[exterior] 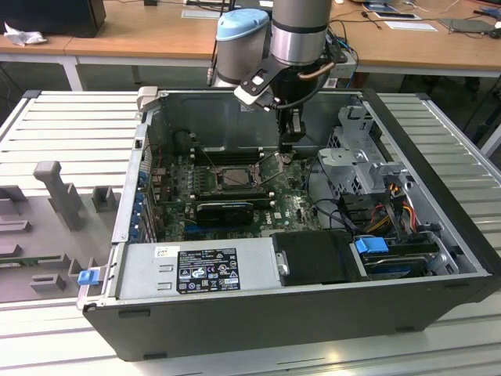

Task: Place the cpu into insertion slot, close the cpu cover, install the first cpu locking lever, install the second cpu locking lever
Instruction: 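Close the cpu cover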

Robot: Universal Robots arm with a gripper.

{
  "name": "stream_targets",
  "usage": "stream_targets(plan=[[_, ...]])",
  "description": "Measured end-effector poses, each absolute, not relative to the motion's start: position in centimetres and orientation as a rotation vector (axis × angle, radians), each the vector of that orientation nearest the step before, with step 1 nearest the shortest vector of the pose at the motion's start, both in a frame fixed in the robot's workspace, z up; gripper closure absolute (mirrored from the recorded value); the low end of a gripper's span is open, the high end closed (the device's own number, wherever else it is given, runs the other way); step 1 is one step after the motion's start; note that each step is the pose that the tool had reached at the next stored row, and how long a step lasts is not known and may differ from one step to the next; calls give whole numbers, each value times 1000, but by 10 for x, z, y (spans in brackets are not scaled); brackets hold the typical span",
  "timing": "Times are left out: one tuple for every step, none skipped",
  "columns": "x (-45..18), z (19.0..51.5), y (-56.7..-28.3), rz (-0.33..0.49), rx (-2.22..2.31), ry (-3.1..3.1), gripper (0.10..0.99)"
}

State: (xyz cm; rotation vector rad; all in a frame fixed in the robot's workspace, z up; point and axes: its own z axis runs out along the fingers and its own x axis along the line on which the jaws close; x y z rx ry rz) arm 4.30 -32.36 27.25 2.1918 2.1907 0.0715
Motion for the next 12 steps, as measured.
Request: stream_targets(plan=[[45,269,-324,72,2192,2191,980],[46,267,-324,72,2191,2191,980],[50,266,-324,71,2190,2193,980],[56,264,-323,71,2190,2194,980],[58,262,-323,71,2189,2195,980],[59,260,-323,71,2189,2195,980],[59,257,-323,71,2187,2197,980],[61,256,-323,71,2184,2201,980],[61,255,-323,70,2183,2202,980],[62,254,-323,70,2183,2203,980],[63,252,-323,70,2181,2204,980],[63,249,-323,70,2181,2205,980]])
